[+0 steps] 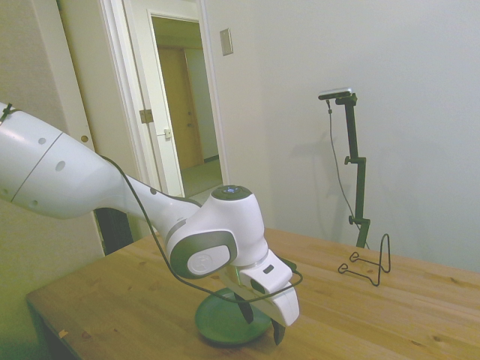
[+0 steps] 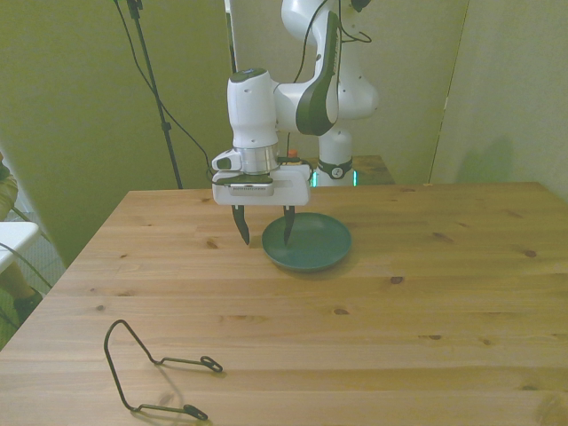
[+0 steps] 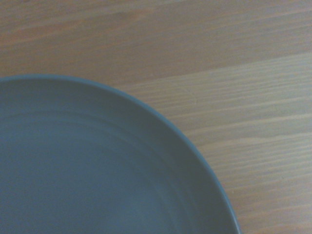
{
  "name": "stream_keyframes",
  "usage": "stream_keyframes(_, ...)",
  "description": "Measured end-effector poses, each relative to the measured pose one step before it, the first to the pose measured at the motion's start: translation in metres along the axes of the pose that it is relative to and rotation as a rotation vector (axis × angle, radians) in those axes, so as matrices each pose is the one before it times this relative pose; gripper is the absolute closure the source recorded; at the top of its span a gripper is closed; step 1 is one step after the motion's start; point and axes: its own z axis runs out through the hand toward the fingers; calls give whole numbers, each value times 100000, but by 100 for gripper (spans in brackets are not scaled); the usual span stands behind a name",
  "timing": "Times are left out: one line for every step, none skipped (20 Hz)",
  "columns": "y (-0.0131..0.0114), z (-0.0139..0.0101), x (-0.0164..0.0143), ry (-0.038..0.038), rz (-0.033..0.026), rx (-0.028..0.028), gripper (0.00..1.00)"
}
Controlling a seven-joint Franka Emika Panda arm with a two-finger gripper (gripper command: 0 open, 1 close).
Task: Load the plate
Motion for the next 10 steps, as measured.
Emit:
stream_keyframes(94, -17, 62, -196, 242, 570, 0)
stream_keyframes(81, -13, 50, -190, 281, 507, 0)
stream_keyframes(66, -11, 42, -172, 256, 463, 0)
stream_keyframes(115, -22, 75, -375, 610, 1030, 0)
stream_keyframes(205, -32, 131, -412, 498, 1224, 0)
stream_keyframes(165, -37, 115, -488, 793, 1522, 0)
stream_keyframes(228, -42, 154, -572, 900, 1882, 0)
stream_keyframes(173, -31, 140, -718, 846, 2445, 0)
stream_keyframes(226, -43, 203, -774, 840, 1896, 0)
stream_keyframes(192, -51, 146, -799, 255, 1137, 0)
